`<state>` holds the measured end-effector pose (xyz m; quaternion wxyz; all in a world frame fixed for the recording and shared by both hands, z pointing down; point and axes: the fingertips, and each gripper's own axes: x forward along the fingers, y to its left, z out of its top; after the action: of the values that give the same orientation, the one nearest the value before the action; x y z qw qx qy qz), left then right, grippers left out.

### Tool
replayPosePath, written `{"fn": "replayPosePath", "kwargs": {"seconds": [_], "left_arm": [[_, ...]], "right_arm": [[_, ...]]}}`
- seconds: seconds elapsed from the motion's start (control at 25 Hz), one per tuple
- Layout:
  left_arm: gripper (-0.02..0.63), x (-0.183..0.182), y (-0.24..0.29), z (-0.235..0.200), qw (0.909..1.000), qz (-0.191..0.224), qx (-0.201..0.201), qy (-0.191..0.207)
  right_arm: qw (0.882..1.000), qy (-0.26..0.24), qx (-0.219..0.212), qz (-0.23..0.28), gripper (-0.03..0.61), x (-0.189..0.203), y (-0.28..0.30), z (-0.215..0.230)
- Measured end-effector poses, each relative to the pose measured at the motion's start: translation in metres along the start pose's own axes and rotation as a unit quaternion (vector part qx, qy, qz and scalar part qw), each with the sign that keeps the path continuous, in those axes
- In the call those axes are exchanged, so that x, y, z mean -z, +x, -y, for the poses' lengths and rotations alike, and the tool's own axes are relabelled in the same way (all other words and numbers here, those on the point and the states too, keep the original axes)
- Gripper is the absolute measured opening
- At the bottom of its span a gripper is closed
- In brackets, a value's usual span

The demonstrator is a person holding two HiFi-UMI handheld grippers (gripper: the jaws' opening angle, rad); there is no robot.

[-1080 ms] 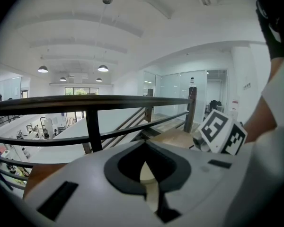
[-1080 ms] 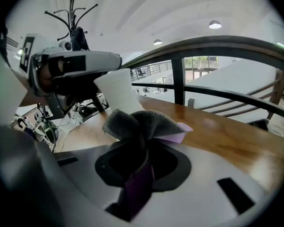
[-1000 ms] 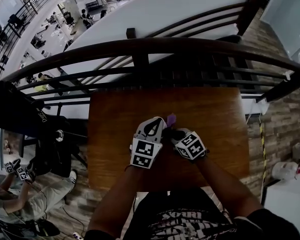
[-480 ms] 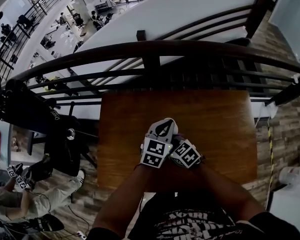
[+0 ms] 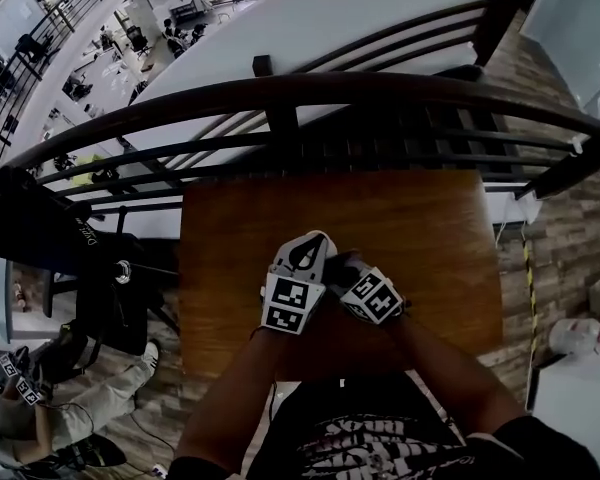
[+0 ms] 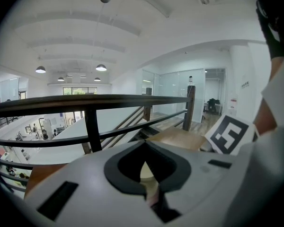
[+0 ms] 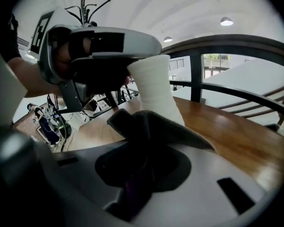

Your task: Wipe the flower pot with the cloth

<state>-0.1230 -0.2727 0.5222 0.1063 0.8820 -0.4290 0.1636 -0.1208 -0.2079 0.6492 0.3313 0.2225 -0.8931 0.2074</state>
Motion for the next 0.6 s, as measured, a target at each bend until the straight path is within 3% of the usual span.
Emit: {"fn": "replayPosePath", "kwargs": {"seconds": [0.6], "left_arm": [[-0.002, -0.002, -0.001, 0.002, 1.0000, 0.001, 0.002, 0.001]], "right_arm": [[0.998, 0.028, 0.057, 0.011, 0.060, -0.013, -0.019, 0.072]]}}
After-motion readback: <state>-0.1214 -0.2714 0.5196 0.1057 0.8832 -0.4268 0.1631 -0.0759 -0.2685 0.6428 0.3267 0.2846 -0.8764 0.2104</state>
